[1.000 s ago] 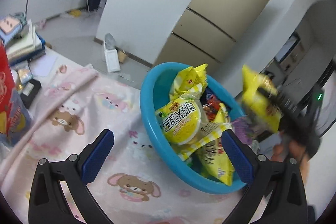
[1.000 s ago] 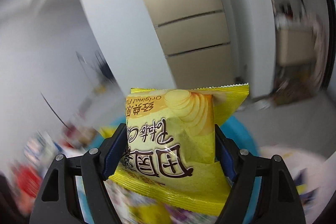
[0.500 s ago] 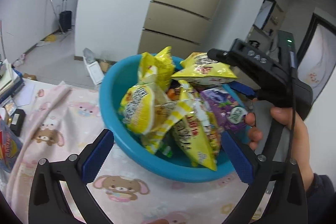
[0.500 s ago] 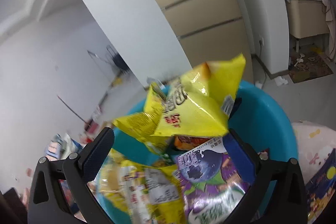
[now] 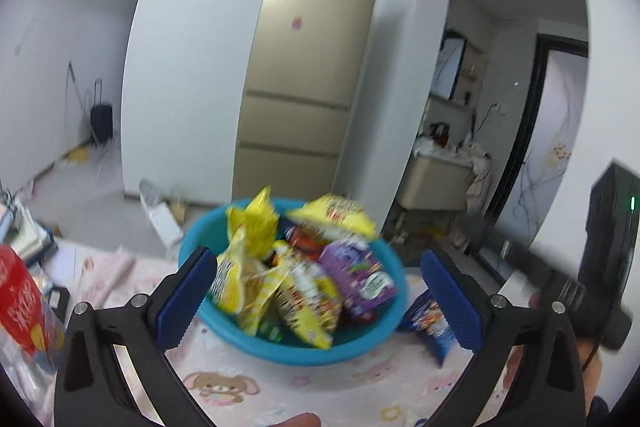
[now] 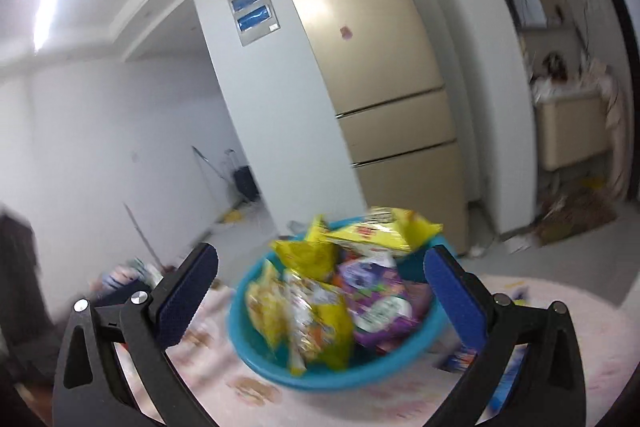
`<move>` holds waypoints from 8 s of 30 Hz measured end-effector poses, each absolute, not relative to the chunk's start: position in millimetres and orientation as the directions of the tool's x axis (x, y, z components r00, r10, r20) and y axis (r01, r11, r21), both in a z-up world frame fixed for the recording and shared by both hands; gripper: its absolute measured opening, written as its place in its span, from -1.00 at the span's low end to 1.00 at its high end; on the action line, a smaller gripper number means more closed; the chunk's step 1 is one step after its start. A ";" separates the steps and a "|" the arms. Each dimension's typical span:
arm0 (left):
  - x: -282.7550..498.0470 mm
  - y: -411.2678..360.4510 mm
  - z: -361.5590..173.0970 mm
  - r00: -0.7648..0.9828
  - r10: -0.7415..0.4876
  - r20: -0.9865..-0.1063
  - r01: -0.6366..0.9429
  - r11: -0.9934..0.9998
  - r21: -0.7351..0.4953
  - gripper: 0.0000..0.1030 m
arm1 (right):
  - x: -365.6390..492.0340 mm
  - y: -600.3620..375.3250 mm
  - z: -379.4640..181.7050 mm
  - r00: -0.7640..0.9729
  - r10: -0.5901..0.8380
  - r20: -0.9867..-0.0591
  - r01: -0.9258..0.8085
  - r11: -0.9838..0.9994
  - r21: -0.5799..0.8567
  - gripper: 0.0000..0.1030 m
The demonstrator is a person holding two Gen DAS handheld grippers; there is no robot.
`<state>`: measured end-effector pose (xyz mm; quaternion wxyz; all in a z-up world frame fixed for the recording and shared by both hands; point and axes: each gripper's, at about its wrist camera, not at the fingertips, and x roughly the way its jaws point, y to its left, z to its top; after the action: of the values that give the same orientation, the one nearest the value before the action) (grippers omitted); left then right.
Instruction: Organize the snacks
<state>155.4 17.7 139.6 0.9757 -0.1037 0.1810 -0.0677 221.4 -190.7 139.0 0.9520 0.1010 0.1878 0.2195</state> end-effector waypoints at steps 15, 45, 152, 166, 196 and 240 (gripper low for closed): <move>80.1 -62.9 184.6 0.912 -0.355 -0.208 0.325 0.932 -0.163 1.00 | 101.8 -238.5 88.6 0.929 0.321 -0.182 -0.327 0.945 0.000 1.00; 114.0 -111.3 1.0 0.706 -0.334 -0.625 0.404 0.914 -0.033 1.00 | 128.3 -294.2 13.6 0.939 0.072 -0.335 -0.074 0.997 0.009 1.00; 153.2 -103.7 -54.3 0.623 -0.271 -0.734 0.314 0.946 -0.083 -0.85 | 158.8 -281.6 -17.2 0.773 0.253 -0.581 -0.233 0.966 0.112 1.00; 155.2 -105.0 -58.2 0.599 -0.277 -0.752 0.315 0.944 -0.096 -0.85 | 192.5 -238.9 -64.1 0.571 0.172 -0.803 -0.303 0.953 -0.011 1.00; 158.7 -104.0 -62.1 0.574 -0.285 -0.768 0.305 0.945 -0.123 -0.85 | 169.6 -277.6 -34.6 0.602 0.404 -0.688 -0.401 0.899 0.177 1.00; 167.4 -109.4 -77.2 0.506 -0.261 -0.822 0.313 0.944 -0.107 -0.85 | 178.4 -262.9 -57.5 0.539 0.279 -0.795 -0.366 0.928 0.078 0.30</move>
<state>167.4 -109.4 -77.2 0.8674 0.0275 0.4685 -0.1654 178.4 -262.9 -57.5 0.8759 -0.0488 0.4435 0.1839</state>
